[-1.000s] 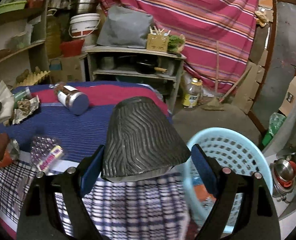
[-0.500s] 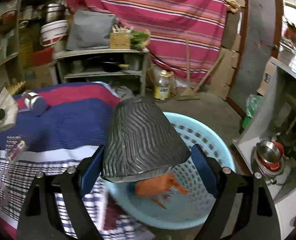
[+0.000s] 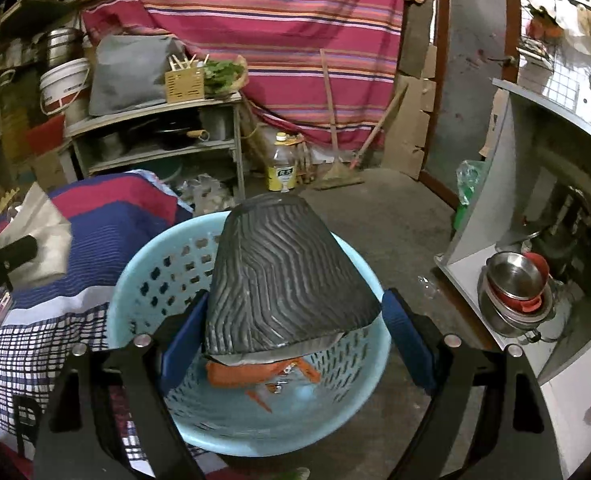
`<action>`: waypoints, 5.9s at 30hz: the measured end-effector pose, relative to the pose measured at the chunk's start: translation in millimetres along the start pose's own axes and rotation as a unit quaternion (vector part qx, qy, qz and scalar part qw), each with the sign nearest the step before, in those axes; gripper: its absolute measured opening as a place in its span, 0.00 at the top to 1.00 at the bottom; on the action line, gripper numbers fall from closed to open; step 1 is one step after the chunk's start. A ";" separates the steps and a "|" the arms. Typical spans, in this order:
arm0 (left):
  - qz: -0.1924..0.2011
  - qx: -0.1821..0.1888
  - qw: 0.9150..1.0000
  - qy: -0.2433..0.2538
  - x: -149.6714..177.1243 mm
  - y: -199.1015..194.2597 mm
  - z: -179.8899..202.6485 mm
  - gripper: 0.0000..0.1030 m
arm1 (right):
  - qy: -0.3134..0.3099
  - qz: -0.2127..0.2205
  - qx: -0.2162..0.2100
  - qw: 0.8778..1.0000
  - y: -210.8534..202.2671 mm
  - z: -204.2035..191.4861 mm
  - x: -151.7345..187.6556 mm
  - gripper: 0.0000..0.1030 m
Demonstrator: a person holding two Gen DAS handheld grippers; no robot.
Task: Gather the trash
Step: 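Carry both items over the blue basket and open both grippers, then return to the table and grasp a dark red scouring pad with the left gripper, then grasp the second dark red scouring pad with the right gripper while the left gripper holds its pad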
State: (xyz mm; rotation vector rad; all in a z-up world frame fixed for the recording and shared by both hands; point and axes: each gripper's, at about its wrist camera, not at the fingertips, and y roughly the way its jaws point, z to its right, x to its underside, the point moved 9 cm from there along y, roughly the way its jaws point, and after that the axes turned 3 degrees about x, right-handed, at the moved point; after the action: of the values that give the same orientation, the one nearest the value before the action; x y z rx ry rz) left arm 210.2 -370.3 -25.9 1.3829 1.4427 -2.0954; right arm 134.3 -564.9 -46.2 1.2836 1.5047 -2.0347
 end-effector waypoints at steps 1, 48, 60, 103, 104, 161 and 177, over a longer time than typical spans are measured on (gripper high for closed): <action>-0.001 0.005 1.000 0.001 -0.3 3.3 6.1 0.72 | 0.001 -0.001 0.000 1.000 1.4 2.3 -0.2 0.18; 0.052 -0.139 0.988 -0.048 -12.2 -74.2 -140.8 0.06 | 0.017 -0.033 -0.004 0.999 32.2 -60.0 3.1 0.06; 0.058 -0.187 0.977 -0.082 19.8 -140.4 -221.9 0.06 | -0.038 0.004 -0.071 0.997 -28.9 -172.4 -4.3 0.06; -0.092 -0.158 0.973 -0.141 190.7 -152.2 -376.6 0.13 | -0.140 -0.020 -0.141 0.980 -74.6 -376.5 70.5 0.06; -0.096 -0.149 0.972 -0.151 191.8 -149.9 -377.6 0.16 | -0.139 -0.022 -0.142 0.980 -74.2 -375.8 70.9 0.06; -0.035 -0.197 0.948 -0.247 224.0 -253.6 -473.5 0.30 | -0.291 -0.070 -0.339 0.892 -170.1 -577.5 160.4 0.06; -0.039 -0.156 0.969 -0.188 195.4 -234.2 -420.2 0.80 | -0.262 -0.065 -0.290 0.918 -143.9 -528.0 141.6 0.06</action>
State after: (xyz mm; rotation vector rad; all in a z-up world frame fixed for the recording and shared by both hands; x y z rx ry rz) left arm 192.5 146.9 -69.5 0.7755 1.5907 -1.9330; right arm 208.3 -6.9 -97.8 0.3794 1.7437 -1.6127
